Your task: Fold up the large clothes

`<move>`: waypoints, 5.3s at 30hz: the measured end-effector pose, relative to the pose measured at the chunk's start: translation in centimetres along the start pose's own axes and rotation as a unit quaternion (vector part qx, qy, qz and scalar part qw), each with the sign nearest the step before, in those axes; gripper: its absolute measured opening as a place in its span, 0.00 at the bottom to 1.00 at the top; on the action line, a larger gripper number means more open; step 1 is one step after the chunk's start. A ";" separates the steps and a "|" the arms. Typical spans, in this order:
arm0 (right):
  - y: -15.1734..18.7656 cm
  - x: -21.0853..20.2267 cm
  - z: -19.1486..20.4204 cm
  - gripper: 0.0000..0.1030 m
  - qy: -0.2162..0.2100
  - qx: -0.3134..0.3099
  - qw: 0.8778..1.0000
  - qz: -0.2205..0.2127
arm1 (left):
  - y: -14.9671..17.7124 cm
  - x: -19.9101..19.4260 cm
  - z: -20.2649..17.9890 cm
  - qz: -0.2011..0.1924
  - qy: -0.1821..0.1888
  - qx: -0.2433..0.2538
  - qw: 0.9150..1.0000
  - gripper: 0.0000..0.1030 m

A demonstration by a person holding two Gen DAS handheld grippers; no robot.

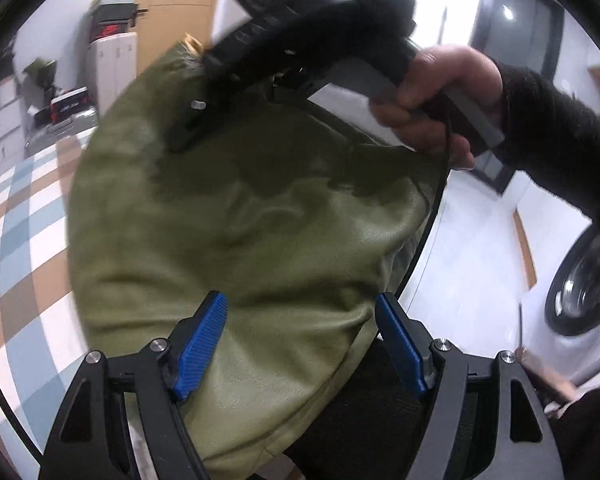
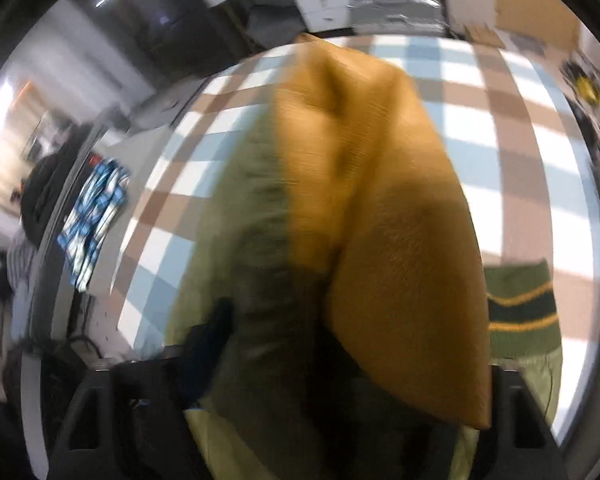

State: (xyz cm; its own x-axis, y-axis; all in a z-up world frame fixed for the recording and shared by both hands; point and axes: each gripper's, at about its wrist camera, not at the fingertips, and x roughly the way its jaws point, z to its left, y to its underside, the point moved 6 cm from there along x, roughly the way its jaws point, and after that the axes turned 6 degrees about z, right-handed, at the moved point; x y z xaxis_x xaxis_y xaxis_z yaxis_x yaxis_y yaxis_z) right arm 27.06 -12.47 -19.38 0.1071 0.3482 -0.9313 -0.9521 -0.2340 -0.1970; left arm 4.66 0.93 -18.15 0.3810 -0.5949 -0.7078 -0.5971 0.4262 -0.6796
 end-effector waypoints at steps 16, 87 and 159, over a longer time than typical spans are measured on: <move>-5.7 -5.1 10.6 0.21 -0.072 -0.079 0.990 -0.091 | 0.1 -12.4 10.0 -0.185 -0.099 -0.214 0.954 0.70; 0.5 -1.7 -1.0 0.96 -0.096 0.108 0.955 -0.258 | -4.5 -8.2 19.2 -0.015 -0.137 -0.142 0.980 0.77; 10.2 -15.5 -13.6 0.21 0.046 0.176 0.917 -0.354 | -9.6 13.9 4.3 0.136 -0.203 -0.092 0.965 0.83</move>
State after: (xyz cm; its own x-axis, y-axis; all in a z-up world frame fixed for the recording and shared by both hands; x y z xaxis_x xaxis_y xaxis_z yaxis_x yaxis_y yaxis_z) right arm 19.55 -32.60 -11.10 0.7429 0.2172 -0.6332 -0.6661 0.3340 -0.6669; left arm 18.75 -8.51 -22.30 0.4154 -0.1456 -0.8979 -0.8152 0.3784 -0.4385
